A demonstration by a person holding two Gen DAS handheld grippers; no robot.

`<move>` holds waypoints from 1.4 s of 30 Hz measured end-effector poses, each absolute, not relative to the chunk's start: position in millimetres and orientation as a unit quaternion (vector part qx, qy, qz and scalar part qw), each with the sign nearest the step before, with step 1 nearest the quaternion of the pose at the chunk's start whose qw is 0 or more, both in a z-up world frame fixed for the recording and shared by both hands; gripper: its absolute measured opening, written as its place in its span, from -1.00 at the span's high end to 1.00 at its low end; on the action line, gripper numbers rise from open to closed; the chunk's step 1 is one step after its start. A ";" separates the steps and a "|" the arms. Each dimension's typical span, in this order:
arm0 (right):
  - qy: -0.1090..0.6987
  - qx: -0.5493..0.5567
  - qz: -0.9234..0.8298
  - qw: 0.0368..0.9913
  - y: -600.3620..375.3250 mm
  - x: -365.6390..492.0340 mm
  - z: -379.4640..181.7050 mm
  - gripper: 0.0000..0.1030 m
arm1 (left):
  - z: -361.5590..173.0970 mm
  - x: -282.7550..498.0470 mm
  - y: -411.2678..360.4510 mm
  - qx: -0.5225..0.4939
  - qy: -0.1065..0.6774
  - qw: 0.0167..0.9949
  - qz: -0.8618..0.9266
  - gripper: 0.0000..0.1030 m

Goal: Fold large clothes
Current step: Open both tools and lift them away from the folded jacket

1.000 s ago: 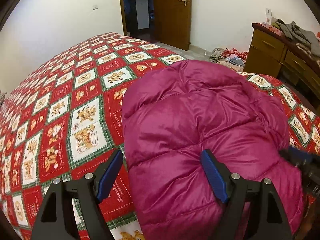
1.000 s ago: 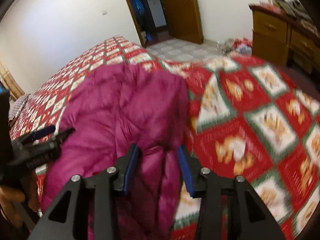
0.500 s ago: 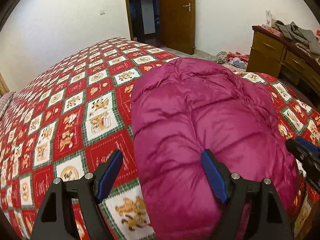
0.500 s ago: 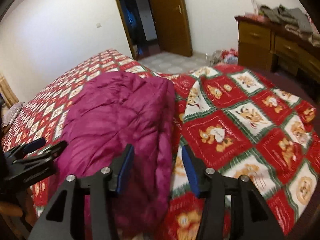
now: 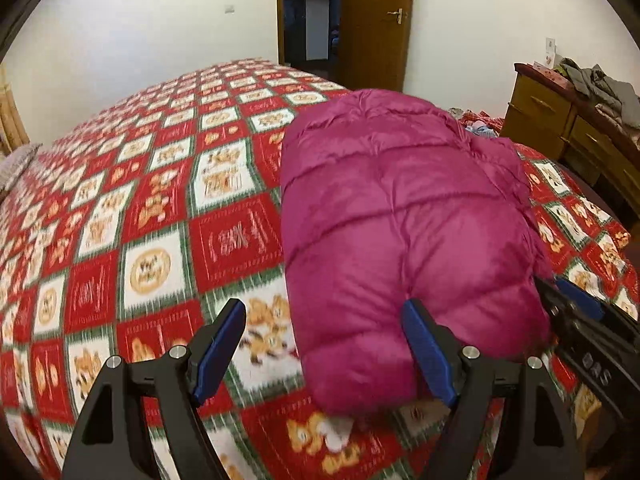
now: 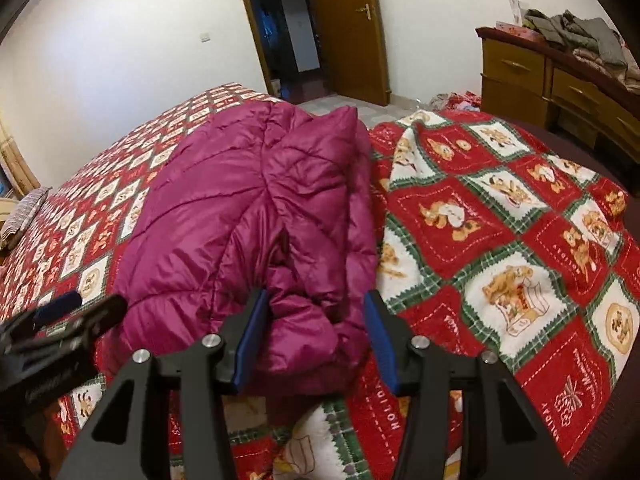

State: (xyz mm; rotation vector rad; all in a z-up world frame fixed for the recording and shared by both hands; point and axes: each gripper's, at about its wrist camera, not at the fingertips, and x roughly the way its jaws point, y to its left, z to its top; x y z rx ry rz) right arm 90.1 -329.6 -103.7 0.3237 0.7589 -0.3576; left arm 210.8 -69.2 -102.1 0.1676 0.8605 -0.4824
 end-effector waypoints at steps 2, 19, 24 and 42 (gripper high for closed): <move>0.374 0.144 -0.170 0.900 -327.3 89.3 -103.8 -0.02 | -104.6 205.9 -67.1 0.081 0.416 0.875 -0.232 -0.57; 0.388 0.143 -0.153 0.898 -311.9 47.8 -102.5 -0.03 | -126.8 162.7 -62.8 0.075 0.493 0.834 -0.238 -0.57; 0.415 0.159 -0.139 0.885 -305.5 32.1 -106.0 -0.22 | -123.6 131.2 -52.6 0.105 0.481 0.840 -0.229 -0.57; 0.407 0.176 -0.068 0.894 -262.2 -29.3 -52.9 -0.45 | -57.1 77.7 -7.7 0.100 0.410 0.878 -0.224 -0.57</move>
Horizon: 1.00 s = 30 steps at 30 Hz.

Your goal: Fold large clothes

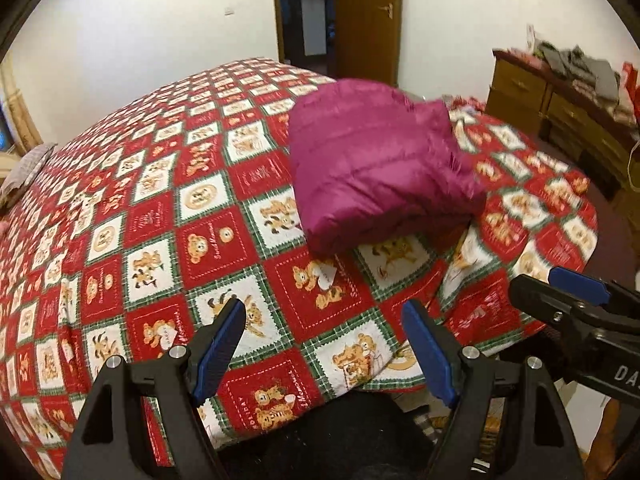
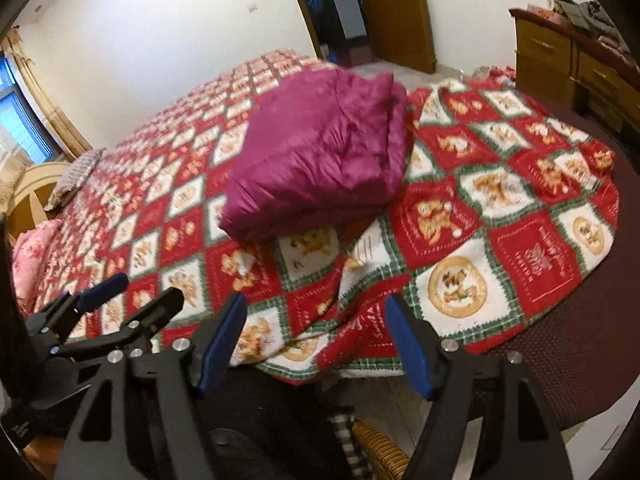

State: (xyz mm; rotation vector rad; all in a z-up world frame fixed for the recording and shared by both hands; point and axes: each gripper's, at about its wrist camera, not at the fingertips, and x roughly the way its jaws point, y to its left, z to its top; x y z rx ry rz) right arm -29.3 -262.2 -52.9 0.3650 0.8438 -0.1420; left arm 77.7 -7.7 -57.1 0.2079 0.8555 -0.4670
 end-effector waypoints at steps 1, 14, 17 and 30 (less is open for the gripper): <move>0.397 0.176 -0.068 0.898 -260.3 -33.0 -45.4 -0.48 | -51.5 76.0 -6.0 0.093 0.406 0.881 -0.224 -0.57; 0.165 0.087 -0.144 0.972 -238.7 -83.2 51.7 -0.98 | 44.3 46.9 0.2 0.051 0.231 0.951 -0.200 -0.58; 0.108 0.071 -0.162 0.978 -237.3 -93.0 67.1 -1.00 | 62.9 41.5 -0.4 0.040 0.187 0.963 -0.192 -0.63; 0.024 0.064 -0.177 0.982 -234.1 -108.4 84.0 -1.00 | 89.2 18.4 3.0 0.017 0.102 0.974 -0.202 -0.78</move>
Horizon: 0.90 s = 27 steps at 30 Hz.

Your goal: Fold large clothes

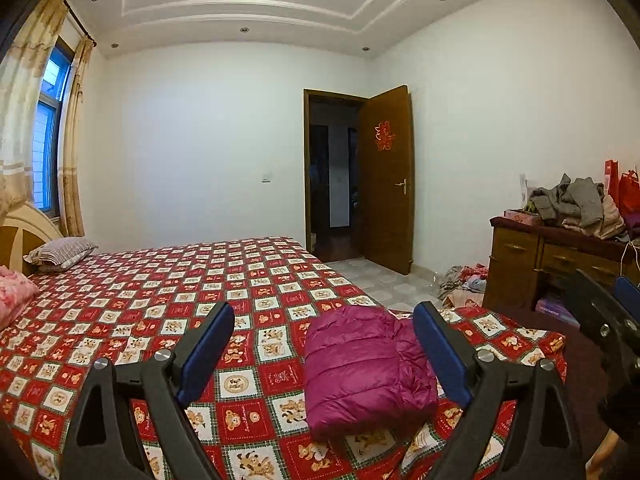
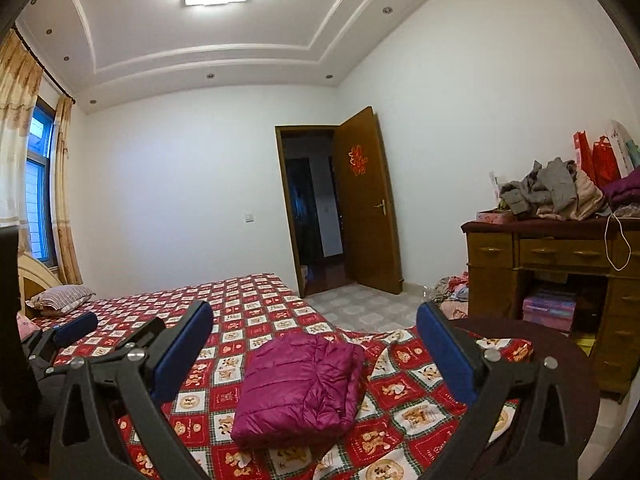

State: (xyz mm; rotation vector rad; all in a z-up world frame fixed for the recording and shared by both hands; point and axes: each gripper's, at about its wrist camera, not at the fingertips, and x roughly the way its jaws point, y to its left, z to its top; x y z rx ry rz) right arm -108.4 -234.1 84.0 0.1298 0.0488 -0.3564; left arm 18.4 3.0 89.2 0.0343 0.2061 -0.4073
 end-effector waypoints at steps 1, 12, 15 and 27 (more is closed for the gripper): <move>0.026 0.064 -0.176 0.982 -233.5 -107.0 84.2 -1.00 | 88.4 17.9 2.7 0.018 0.103 0.974 -0.201 -0.78; 0.033 0.053 -0.178 0.982 -230.4 -108.8 82.2 -1.00 | 86.0 18.1 3.9 0.022 0.111 0.976 -0.188 -0.78; 0.038 0.059 -0.177 0.982 -232.8 -108.4 82.4 -1.00 | 85.9 16.0 3.3 0.027 0.103 0.977 -0.186 -0.78; 0.042 0.062 -0.179 0.981 -236.9 -108.0 82.5 -1.00 | 87.1 12.8 4.3 0.026 0.100 0.978 -0.182 -0.79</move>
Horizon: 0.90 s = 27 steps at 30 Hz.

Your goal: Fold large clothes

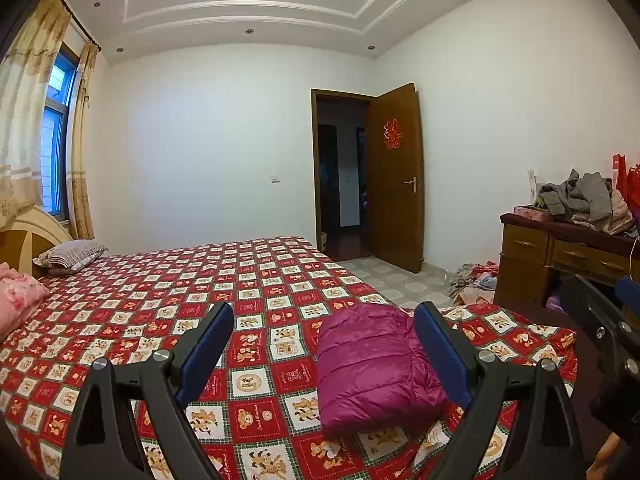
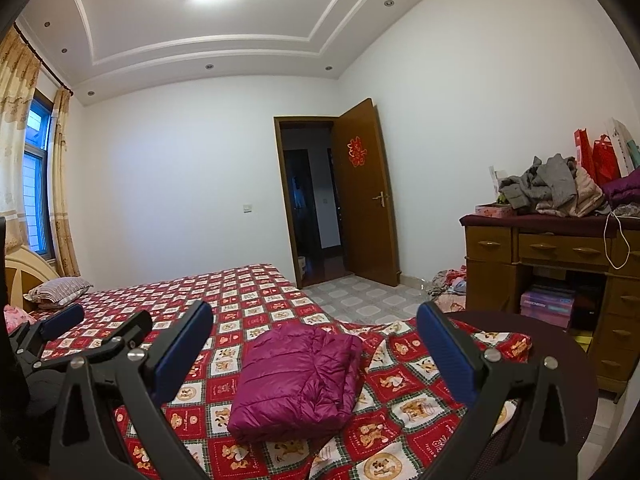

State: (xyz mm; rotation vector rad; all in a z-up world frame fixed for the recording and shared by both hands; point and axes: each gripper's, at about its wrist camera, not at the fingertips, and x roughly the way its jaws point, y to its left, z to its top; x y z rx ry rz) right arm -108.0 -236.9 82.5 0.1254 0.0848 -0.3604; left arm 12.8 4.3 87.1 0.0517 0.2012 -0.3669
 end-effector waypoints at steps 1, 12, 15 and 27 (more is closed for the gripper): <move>0.044 0.062 -0.179 0.981 -236.9 -108.4 82.9 -1.00 | 87.0 13.2 4.4 0.026 0.100 0.978 -0.182 -0.79; 0.052 0.064 -0.178 0.981 -237.1 -105.9 82.5 -1.00 | 85.7 14.4 6.3 0.026 0.103 0.978 -0.179 -0.79; 0.058 0.064 -0.176 0.981 -236.1 -104.4 81.4 -1.00 | 84.7 14.8 7.0 0.027 0.103 0.978 -0.177 -0.79; 0.057 0.066 -0.181 0.980 -236.0 -103.1 80.0 -1.00 | 86.1 15.1 12.2 0.036 0.085 0.986 -0.141 -0.80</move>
